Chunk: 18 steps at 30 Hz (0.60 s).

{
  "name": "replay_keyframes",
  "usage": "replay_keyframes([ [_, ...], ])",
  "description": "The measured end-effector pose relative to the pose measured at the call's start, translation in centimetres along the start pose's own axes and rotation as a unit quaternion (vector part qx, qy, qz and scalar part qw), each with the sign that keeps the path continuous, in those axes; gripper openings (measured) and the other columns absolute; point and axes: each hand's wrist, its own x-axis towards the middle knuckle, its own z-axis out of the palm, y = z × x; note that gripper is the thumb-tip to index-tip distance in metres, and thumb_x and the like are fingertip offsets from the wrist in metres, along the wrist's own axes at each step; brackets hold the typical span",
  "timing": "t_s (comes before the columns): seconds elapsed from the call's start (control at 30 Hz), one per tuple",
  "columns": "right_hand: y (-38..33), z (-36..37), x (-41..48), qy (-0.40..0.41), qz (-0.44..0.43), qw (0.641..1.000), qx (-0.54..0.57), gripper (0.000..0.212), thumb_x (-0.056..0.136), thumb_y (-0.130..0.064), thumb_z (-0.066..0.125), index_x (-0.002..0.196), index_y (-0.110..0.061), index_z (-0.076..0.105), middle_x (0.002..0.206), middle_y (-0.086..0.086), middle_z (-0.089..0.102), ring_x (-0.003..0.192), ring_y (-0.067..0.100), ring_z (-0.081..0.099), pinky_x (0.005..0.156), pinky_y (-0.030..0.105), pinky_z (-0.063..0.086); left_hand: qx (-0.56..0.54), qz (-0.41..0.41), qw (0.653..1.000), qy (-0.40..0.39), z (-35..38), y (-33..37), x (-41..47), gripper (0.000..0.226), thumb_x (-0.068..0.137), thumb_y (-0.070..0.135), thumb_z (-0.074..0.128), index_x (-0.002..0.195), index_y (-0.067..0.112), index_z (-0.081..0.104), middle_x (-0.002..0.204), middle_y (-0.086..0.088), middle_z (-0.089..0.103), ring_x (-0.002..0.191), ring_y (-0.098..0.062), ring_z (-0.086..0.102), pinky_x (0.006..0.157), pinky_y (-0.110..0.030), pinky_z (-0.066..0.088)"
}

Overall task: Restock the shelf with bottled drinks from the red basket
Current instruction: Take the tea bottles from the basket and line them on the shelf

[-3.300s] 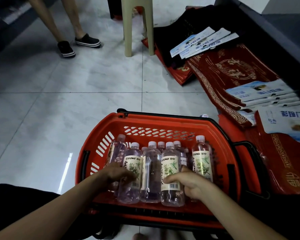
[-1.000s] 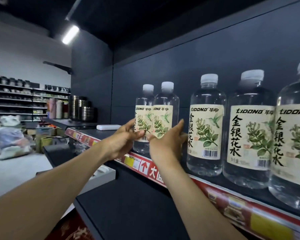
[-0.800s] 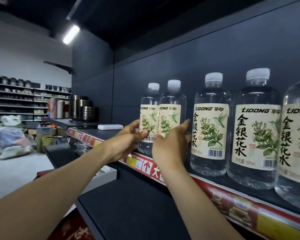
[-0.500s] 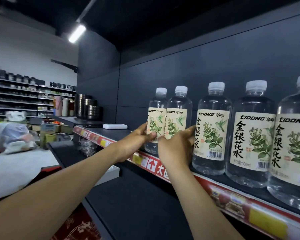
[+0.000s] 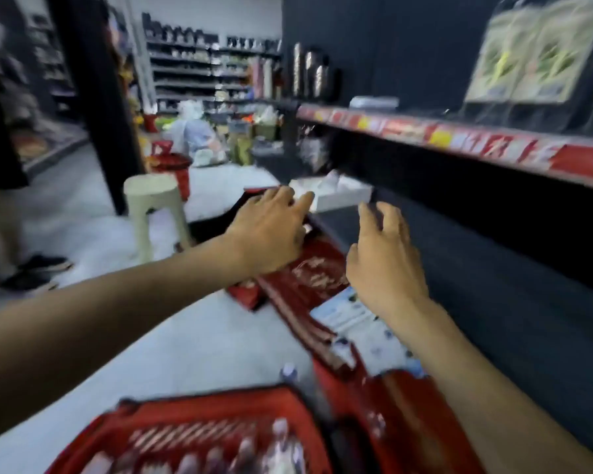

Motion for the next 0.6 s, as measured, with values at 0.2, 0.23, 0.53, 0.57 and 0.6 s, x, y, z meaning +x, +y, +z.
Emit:
replay_keyframes([
  [0.2,-5.1,10.6,-10.8,-0.194,-0.091,0.977,-0.018,0.059,0.093,-0.022,0.053,0.147,-0.017,0.028,0.144,0.011,0.028,0.129,0.036,0.039,0.094,0.043,0.044,0.008,-0.114,0.984,-0.14,8.5,-3.8,-19.9,0.067,0.093,0.035,0.05,0.151,0.018,0.022,0.145,-0.015,0.039,0.135,-0.033,0.036,0.104,-0.044,0.038],
  [0.23,-5.6,12.3,-12.3,-0.225,-0.102,0.969,-0.015,0.059,0.094,-0.023,0.052,0.148,-0.017,0.028,0.145,0.012,0.028,0.129,0.036,0.04,0.094,0.043,0.044,0.004,-0.13,0.976,-0.172,9.9,-4.2,-22.7,0.068,0.093,0.036,0.05,0.151,0.019,0.02,0.147,-0.014,0.037,0.137,-0.032,0.034,0.105,-0.044,0.038],
  [0.53,-3.1,25.0,-19.9,-0.44,0.03,0.897,0.037,0.06,0.079,-0.046,0.055,0.135,-0.025,0.045,0.129,0.013,0.056,0.119,0.034,0.055,0.1,0.04,0.046,-0.263,-0.387,0.811,-0.352,21.0,-5.8,-37.8,0.05,0.091,0.027,0.056,0.137,0.013,0.044,0.134,-0.019,0.053,0.114,-0.031,0.057,0.093,-0.033,0.046],
  [0.57,-1.9,26.4,-20.4,-0.445,0.067,0.892,0.042,0.06,0.08,-0.044,0.058,0.134,-0.021,0.046,0.128,0.012,0.059,0.116,0.032,0.057,0.096,0.036,0.048,-0.3,-0.409,0.779,-0.369,21.9,-5.1,-38.2,0.042,0.091,0.027,0.057,0.13,0.012,0.05,0.122,-0.016,0.059,0.099,-0.025,0.061,0.083,-0.029,0.048],
  [0.6,-0.8,27.6,-20.9,-0.451,0.102,0.886,0.039,0.059,0.081,-0.037,0.062,0.134,-0.018,0.046,0.128,0.012,0.06,0.114,0.031,0.059,0.092,0.032,0.049,-0.332,-0.424,0.749,-0.386,22.7,-4.4,-38.2,0.036,0.093,0.028,0.056,0.124,0.011,0.052,0.103,-0.01,0.062,0.08,-0.016,0.059,0.069,-0.026,0.048],
])
